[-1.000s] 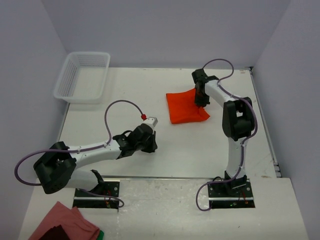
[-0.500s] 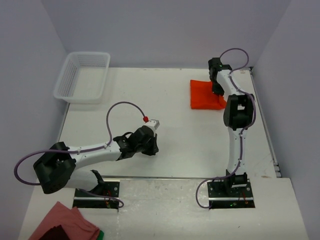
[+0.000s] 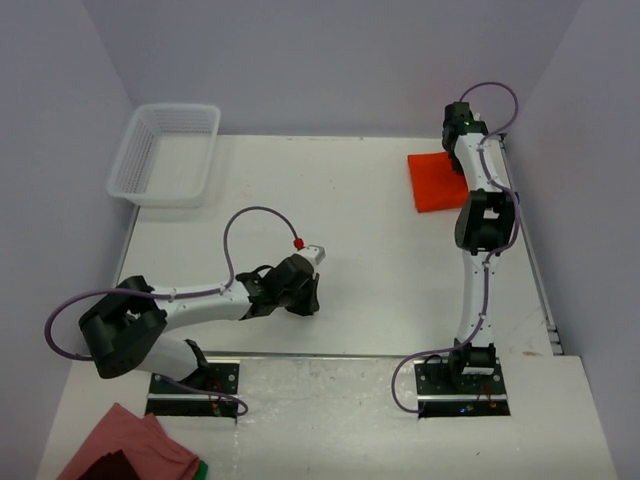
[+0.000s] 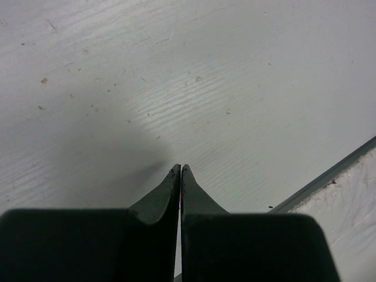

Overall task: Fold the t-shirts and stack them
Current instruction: Put the neatly folded tshirt into the corner of the board with the right arm

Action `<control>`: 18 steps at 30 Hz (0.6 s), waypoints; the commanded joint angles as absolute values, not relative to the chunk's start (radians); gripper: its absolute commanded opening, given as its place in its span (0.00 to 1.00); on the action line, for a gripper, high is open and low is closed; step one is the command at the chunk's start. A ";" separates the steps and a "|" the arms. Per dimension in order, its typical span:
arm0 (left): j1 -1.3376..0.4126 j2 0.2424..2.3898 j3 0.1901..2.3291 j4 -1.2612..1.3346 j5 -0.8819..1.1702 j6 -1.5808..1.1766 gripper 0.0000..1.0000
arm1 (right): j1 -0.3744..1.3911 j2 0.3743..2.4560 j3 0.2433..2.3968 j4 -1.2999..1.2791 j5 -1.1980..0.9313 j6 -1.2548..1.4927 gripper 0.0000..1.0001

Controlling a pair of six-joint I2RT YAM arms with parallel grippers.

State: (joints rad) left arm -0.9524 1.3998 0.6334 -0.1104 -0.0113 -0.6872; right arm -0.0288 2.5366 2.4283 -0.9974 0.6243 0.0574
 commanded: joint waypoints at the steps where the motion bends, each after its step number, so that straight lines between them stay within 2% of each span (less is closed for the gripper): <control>1: -0.959 1.413 0.681 -0.091 -0.005 -0.658 0.00 | -0.052 2.531 2.467 -0.922 0.675 -0.077 0.00; 18: -0.959 1.422 0.687 -0.117 0.025 -0.632 0.00 | -0.100 2.608 2.531 -0.727 0.698 -0.275 0.02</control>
State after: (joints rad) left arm -0.9524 1.4250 0.6491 -0.1146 0.0154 -0.6601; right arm -0.0898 2.6045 2.4668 -0.8032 0.6640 -0.2115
